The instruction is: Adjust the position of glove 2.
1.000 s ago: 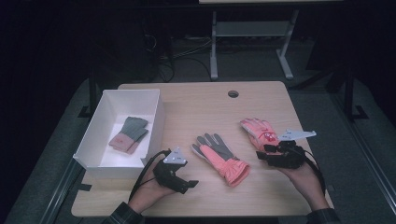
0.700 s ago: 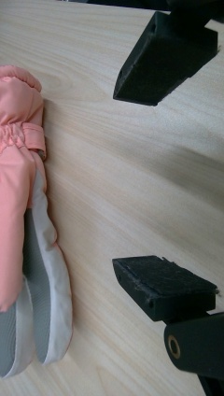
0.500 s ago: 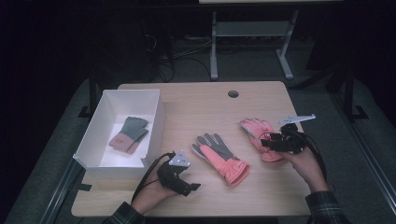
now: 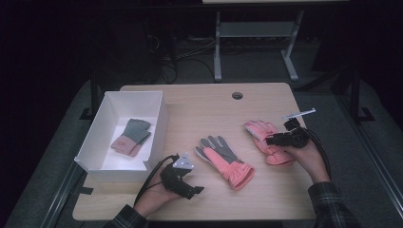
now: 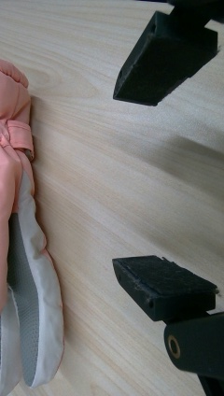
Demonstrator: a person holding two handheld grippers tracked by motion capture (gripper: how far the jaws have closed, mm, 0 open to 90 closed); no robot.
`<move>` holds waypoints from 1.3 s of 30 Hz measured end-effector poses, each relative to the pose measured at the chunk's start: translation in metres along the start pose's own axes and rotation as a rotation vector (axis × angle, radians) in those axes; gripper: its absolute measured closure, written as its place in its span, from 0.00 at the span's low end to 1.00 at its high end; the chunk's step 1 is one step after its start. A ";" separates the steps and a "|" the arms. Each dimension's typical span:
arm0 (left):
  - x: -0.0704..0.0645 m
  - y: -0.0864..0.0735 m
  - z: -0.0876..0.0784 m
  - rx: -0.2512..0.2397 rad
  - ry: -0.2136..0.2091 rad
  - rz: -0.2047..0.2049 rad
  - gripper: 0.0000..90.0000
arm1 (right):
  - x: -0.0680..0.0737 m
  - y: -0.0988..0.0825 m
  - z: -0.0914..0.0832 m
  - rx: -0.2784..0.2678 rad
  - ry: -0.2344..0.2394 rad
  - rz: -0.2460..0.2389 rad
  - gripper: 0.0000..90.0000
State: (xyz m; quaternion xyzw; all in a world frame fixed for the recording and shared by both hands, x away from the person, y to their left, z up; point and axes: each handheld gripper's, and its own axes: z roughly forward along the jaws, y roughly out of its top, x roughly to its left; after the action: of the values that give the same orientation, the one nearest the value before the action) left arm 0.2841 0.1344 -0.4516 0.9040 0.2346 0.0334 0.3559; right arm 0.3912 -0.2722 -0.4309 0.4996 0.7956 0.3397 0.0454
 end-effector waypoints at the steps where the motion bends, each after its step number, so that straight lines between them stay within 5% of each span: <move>1: 0.000 0.000 0.001 0.001 -0.002 0.000 0.17 | -0.001 -0.001 0.003 0.004 0.003 -0.012 0.56; 11: 0.000 -0.001 0.002 0.011 -0.002 0.001 0.17 | 0.012 -0.006 0.020 0.032 -0.117 -0.123 0.54; 16: 0.000 -0.001 0.003 0.022 -0.001 0.002 0.18 | 0.015 -0.007 0.023 0.051 -0.133 -0.133 0.62; 26: 0.001 -0.001 0.003 0.023 0.008 -0.002 0.19 | 0.012 -0.009 0.019 0.031 -0.130 -0.136 0.93; 39: 0.001 -0.001 0.003 0.007 0.009 -0.011 0.19 | 0.006 -0.007 -0.003 -0.013 -0.093 -0.108 0.95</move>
State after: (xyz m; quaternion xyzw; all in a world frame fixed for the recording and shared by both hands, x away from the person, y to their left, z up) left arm 0.2855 0.1334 -0.4545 0.9037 0.2413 0.0349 0.3518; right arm 0.3815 -0.2708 -0.4309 0.4709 0.8161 0.3185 0.1040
